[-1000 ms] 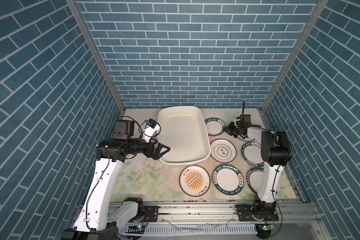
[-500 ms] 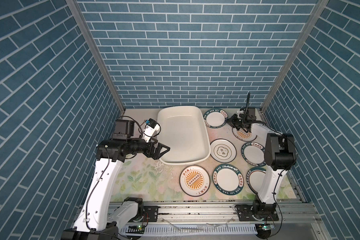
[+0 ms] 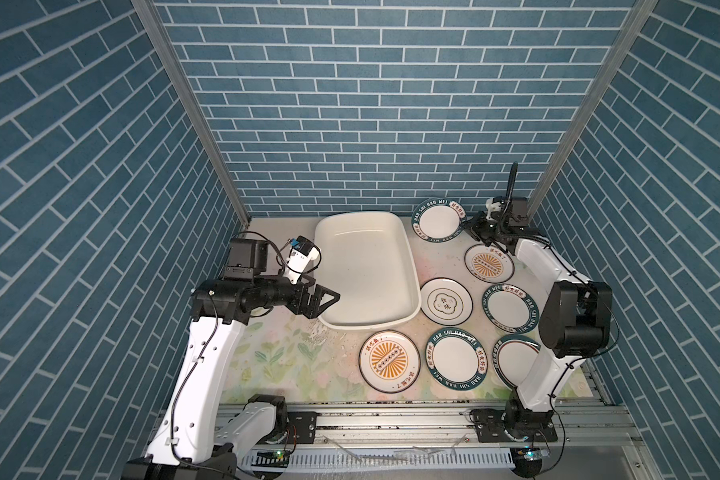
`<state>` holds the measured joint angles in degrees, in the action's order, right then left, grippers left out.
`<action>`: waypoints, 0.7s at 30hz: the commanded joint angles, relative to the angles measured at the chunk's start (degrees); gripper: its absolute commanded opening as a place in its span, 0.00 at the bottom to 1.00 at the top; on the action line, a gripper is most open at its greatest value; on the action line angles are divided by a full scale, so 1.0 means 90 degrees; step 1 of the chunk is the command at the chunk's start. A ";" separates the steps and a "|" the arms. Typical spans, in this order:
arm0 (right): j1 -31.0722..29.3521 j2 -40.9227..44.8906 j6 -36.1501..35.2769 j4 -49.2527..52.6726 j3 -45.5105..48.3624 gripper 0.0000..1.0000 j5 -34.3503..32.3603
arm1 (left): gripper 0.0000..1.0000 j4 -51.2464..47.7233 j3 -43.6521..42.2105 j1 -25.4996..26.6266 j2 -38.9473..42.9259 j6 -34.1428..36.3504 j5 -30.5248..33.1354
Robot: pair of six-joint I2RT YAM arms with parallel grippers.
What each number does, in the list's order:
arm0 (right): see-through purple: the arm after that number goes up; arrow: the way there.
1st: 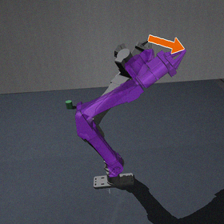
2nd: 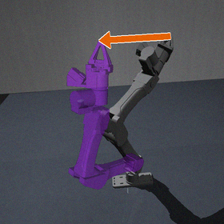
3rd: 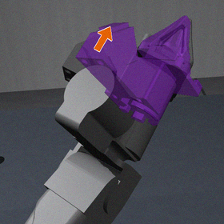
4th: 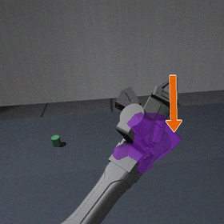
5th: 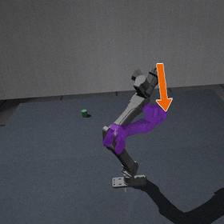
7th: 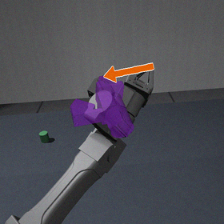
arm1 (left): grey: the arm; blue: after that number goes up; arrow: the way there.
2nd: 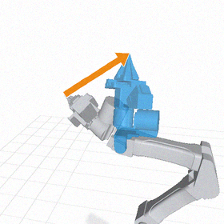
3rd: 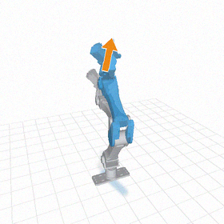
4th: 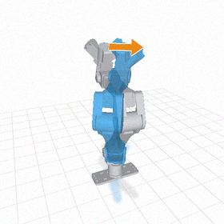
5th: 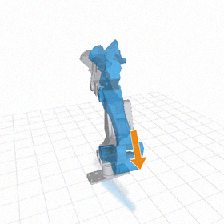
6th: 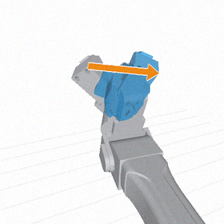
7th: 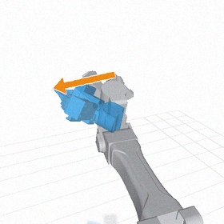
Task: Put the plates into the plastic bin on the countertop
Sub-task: 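Close the right gripper on the plate rim and lift it upright, then carry the held plate over the white bin with the right gripper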
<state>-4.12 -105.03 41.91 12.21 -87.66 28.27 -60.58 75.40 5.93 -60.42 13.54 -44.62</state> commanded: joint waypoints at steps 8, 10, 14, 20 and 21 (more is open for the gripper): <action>-0.0622 0.0537 -0.0314 0.0704 -0.0507 0.02 -0.0033 | 0.99 0.0046 0.0213 0.0034 0.0098 -0.0068 0.0477; -0.0895 0.0475 -0.0426 0.0945 -0.0749 0.02 -0.0124 | 1.00 0.0068 0.0261 0.0024 0.0073 -0.0080 0.0704; -0.1512 0.0316 -0.0493 0.1121 -0.1140 0.02 -0.0263 | 0.99 0.0124 0.0274 -0.0014 0.0070 -0.0185 0.0885; -0.2403 -0.0244 -0.0337 0.0950 -0.1635 0.02 -0.0453 | 1.00 0.0140 0.0289 -0.0040 0.0112 -0.0245 0.0760; -0.2531 -0.0371 -0.0298 0.0907 -0.1723 0.02 -0.0487 | 0.99 0.0113 0.0319 -0.0035 0.0109 -0.0244 0.0703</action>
<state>-24.58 -105.14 38.94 21.82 -100.86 25.32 -59.53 76.60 5.87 -60.01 11.81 -37.52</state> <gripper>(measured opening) 0.072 0.995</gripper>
